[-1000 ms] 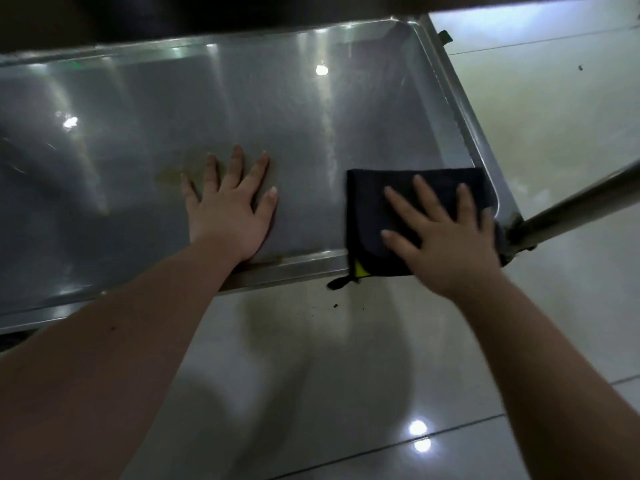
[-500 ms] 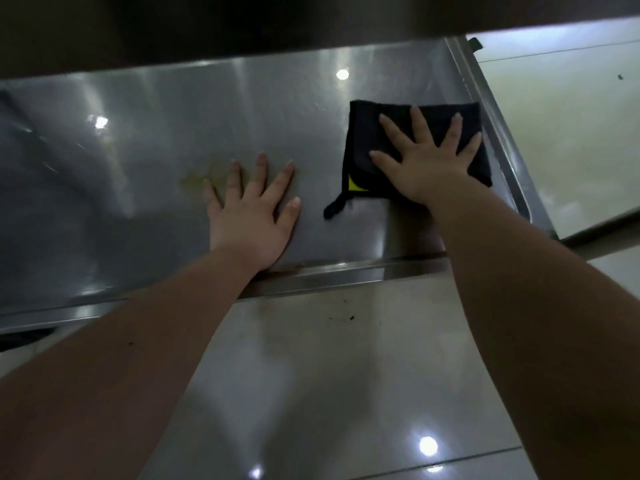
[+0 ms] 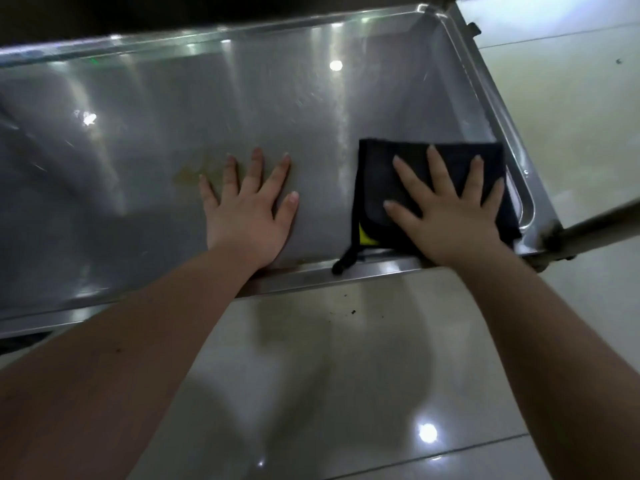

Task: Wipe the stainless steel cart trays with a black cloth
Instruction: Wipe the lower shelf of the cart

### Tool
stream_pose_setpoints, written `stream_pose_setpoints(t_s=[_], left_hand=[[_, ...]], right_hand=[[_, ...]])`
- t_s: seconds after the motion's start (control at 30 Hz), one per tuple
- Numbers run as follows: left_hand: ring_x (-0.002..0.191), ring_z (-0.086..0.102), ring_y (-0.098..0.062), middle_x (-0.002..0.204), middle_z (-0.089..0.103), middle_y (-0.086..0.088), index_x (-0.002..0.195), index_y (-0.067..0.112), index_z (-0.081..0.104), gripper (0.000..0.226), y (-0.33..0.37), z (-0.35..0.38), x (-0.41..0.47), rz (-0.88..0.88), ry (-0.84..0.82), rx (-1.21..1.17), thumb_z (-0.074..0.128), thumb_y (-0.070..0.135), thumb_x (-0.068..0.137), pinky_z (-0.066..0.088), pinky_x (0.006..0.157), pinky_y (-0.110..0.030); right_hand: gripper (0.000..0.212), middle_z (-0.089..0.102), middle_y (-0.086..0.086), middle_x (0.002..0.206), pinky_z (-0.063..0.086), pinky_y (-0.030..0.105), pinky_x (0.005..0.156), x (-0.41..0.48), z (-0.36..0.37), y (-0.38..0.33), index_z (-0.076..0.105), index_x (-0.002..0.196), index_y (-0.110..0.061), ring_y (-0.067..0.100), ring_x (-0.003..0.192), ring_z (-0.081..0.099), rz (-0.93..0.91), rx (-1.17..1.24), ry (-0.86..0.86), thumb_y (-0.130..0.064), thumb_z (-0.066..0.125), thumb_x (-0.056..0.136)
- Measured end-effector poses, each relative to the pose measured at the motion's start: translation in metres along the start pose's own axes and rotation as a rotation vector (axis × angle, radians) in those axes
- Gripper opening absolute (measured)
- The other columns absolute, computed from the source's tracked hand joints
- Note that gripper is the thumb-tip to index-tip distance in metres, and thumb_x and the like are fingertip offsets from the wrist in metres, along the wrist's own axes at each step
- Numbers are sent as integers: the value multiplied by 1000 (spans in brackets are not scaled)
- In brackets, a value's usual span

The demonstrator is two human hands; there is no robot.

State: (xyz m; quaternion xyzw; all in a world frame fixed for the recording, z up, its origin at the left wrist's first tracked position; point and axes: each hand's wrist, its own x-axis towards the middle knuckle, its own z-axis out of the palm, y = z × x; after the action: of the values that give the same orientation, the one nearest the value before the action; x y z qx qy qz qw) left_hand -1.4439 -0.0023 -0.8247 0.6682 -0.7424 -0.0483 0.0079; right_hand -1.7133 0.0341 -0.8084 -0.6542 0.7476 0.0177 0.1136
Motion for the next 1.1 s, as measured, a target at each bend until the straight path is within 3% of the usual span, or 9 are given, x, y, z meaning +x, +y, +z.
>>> stream_pose_setpoints(t_s=[0.27,0.4,0.6,0.67,0.77,0.87,0.93,1.0,1.1], left_hand=[[151,-6,-31,165,-3,6,151,50,-3,61,0,-4,1,5,-30,-12,1,63,91,-3,115,-64],[151,-8,-30,165,-5,5,152,49,-4,68,-2,-3,1,-3,-46,-25,-11,64,86,-7,116,-62],[151,-9,-29,165,-4,6,151,50,-4,69,-2,-2,2,6,-51,-50,-15,62,85,-8,116,-62],[151,-6,-26,165,2,7,152,49,-3,67,-4,-7,-1,6,-29,-175,-14,61,87,-9,117,-58],[151,-1,-20,164,13,4,155,40,3,55,-9,-19,-9,-20,110,-572,2,49,101,-14,119,-46],[151,0,-17,164,10,7,156,33,8,48,-17,-36,-13,-84,144,-657,14,31,108,-12,119,-41],[151,4,-14,163,15,12,155,39,16,47,-26,-46,-17,-113,154,-743,14,35,108,-9,119,-32],[151,10,-14,161,23,10,152,35,29,46,-35,-58,-26,-137,189,-901,18,36,108,-2,121,-30],[151,9,-26,162,23,-6,143,21,48,44,-25,-60,-37,-40,85,-698,24,32,108,2,121,-34]], right_hand=[[67,-17,-9,163,-14,72,107,109,-27,-32,-9,146,-58,46,143,-21,175,65,-81,-78,17,88],[65,-17,-10,162,-16,68,109,53,-15,-45,-7,147,-56,44,143,-23,123,139,-56,-73,18,91],[63,-25,-10,160,-16,65,111,-55,22,-84,-23,143,-56,44,142,-25,-16,-2,-16,-73,3,87],[63,-26,-9,160,-15,66,111,-58,21,-92,-22,143,-55,45,142,-26,12,-18,-27,-71,5,89],[63,-26,-7,160,-14,69,109,-55,23,-115,-21,145,-53,47,140,-27,67,23,-6,-69,9,92],[63,-27,-6,159,-15,72,104,-62,25,-160,-20,146,-52,50,139,-28,-3,8,-26,-71,7,92],[63,-24,-9,160,-20,73,101,-67,27,-182,-12,148,-51,48,139,-30,-124,31,-51,-72,7,92],[60,-8,-13,163,-23,69,103,-57,18,-177,11,150,-51,38,145,-24,-195,282,-63,-71,16,93],[54,19,-6,162,1,55,120,-26,-11,-127,41,146,-38,19,150,7,-133,763,169,-48,38,94]])
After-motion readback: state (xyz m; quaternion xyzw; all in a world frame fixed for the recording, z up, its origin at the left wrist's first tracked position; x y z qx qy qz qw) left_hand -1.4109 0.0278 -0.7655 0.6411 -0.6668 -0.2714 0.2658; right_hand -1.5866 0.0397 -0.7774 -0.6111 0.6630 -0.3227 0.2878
